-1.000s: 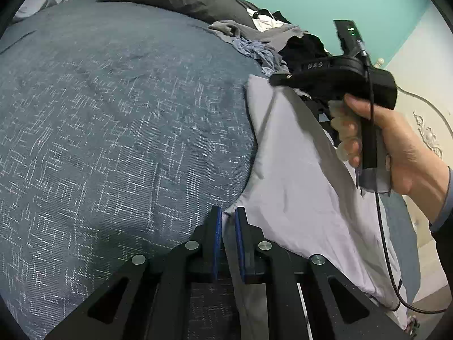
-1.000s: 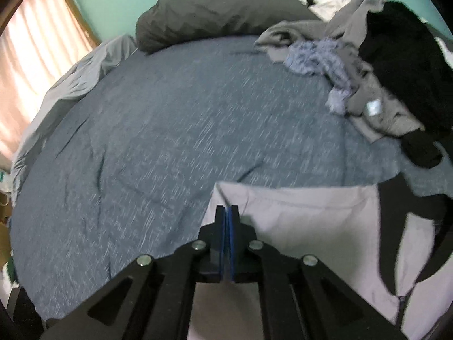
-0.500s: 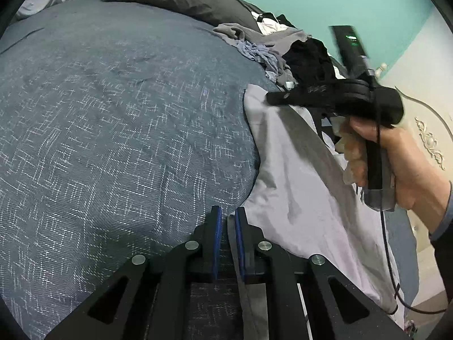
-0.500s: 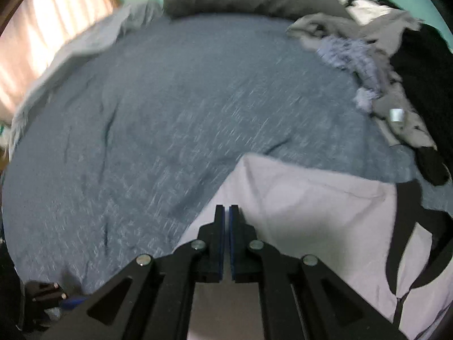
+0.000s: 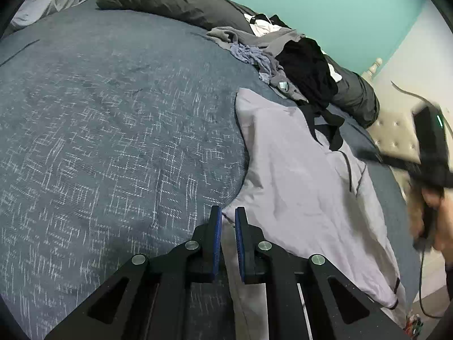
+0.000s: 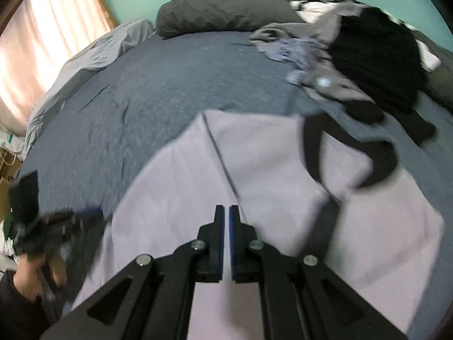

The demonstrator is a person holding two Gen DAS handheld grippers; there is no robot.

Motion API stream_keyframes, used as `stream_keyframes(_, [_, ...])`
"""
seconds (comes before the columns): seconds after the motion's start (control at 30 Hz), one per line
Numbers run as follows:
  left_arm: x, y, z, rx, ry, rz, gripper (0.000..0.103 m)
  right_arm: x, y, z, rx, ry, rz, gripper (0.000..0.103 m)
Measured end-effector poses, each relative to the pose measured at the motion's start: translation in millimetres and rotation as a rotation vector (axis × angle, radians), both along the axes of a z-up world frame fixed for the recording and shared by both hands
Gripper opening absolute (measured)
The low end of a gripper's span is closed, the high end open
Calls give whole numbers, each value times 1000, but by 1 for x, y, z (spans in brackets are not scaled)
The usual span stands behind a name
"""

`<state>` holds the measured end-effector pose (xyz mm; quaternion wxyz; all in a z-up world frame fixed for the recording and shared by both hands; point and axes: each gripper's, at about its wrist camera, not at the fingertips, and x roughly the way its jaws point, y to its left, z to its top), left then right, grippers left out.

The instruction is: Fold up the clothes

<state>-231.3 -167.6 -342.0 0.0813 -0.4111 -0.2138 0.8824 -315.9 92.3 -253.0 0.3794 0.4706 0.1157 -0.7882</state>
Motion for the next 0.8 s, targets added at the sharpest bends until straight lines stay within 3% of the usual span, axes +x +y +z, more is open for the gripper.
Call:
stream_keyframes(0.2, [28,2,23,-47,-9,12,11,53,110,18,18,17,-69,4])
stream_keyframes(0.37, [60,8,47,-100,-47,-44,13,99,190,17,38,7,-121,8])
stream_keyframes(0.53, [101,7,59,-96,-100,-88,25,148,252,11,60,-10,-163,19])
stream_keyframes(0.63, [128,8,59,-86,-142,-99,31,178,285,5,63,-31,-186,30])
stream_keyframes(0.8, [167,24,59,-97,-186,-160,44,214,320,-5,70,-59,-220,32])
